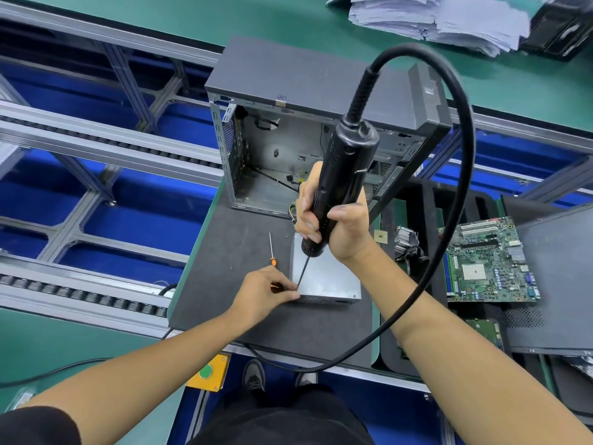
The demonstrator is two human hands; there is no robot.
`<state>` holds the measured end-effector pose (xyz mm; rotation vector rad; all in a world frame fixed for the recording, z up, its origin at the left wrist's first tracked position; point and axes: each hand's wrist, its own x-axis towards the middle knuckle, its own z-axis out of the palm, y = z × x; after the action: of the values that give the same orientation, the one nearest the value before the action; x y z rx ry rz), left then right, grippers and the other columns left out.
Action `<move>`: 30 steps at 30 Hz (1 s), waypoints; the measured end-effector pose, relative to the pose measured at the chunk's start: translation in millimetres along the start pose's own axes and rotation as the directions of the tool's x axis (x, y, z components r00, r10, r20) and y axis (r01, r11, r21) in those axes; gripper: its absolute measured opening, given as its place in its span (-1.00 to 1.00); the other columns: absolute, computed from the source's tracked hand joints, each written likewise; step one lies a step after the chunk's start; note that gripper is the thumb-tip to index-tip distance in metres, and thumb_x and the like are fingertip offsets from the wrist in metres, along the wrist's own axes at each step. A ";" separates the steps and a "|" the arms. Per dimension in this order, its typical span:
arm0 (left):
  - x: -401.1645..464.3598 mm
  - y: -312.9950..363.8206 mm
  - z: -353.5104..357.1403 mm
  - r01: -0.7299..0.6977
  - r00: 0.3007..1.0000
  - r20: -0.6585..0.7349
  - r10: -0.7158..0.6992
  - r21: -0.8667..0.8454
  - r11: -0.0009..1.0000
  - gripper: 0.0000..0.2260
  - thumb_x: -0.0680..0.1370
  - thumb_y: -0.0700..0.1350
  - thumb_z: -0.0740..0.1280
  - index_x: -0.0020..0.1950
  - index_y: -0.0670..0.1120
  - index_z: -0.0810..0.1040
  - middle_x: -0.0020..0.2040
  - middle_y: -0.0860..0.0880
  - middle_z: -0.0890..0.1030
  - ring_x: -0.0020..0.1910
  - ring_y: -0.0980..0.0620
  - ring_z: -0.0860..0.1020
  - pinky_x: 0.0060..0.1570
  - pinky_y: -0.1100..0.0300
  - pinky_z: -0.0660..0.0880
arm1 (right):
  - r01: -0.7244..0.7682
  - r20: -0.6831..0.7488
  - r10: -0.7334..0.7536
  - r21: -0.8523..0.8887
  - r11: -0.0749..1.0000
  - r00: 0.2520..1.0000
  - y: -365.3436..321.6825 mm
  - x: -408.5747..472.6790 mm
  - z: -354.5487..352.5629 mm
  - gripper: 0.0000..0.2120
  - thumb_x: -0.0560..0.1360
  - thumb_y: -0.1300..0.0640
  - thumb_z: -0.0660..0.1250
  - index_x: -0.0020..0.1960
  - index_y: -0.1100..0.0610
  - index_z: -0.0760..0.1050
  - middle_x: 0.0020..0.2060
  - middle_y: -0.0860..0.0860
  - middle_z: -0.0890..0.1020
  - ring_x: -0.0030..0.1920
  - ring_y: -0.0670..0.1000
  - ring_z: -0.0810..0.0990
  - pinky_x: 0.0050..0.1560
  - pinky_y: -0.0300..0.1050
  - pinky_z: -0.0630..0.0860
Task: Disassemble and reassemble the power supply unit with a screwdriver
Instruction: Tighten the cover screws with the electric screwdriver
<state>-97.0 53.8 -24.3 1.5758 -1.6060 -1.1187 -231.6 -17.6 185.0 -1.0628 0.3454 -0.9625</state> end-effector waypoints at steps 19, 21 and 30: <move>-4.1 0.5 4.2 -0.020 0.997 -0.077 0.018 -0.019 1.000 -0.84 0.38 -0.08 0.63 -0.07 0.01 0.77 -0.15 0.12 0.65 -0.14 0.17 0.64 -0.07 0.39 0.54 | -0.148 0.216 0.115 0.143 0.979 0.970 12.5 -0.3 -5.8 -0.58 0.14 -0.09 0.63 -0.23 0.18 0.58 -0.49 0.01 0.49 -0.58 -0.08 0.31 -0.54 -0.33 0.22; -4.1 0.0 5.8 -0.011 0.997 -0.074 0.007 -0.051 0.999 -0.79 0.37 -0.10 0.64 -0.03 0.00 0.75 -0.16 0.11 0.65 -0.15 0.19 0.65 -0.07 0.41 0.54 | -0.156 0.228 0.121 0.143 0.977 0.966 13.2 1.7 -3.3 -0.58 0.13 -0.10 0.63 -0.24 0.17 0.60 -0.48 -0.02 0.52 -0.56 -0.11 0.37 -0.55 -0.35 0.21; -3.8 -3.6 3.3 -0.085 0.996 -0.030 0.088 0.086 0.993 -0.74 0.41 0.00 0.59 0.06 -0.02 0.74 -0.11 0.16 0.62 -0.10 0.23 0.60 -0.04 0.37 0.50 | -0.124 0.125 0.105 0.155 0.980 0.987 3.8 -0.7 -20.6 -0.62 0.18 -0.08 0.61 -0.22 0.16 0.57 -0.48 -0.05 0.48 -0.58 -0.03 0.22 -0.52 -0.14 -0.11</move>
<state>-97.9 58.2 -28.5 1.5544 -1.7023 -0.9845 -243.7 -28.4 171.8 -0.9352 0.2249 -0.8079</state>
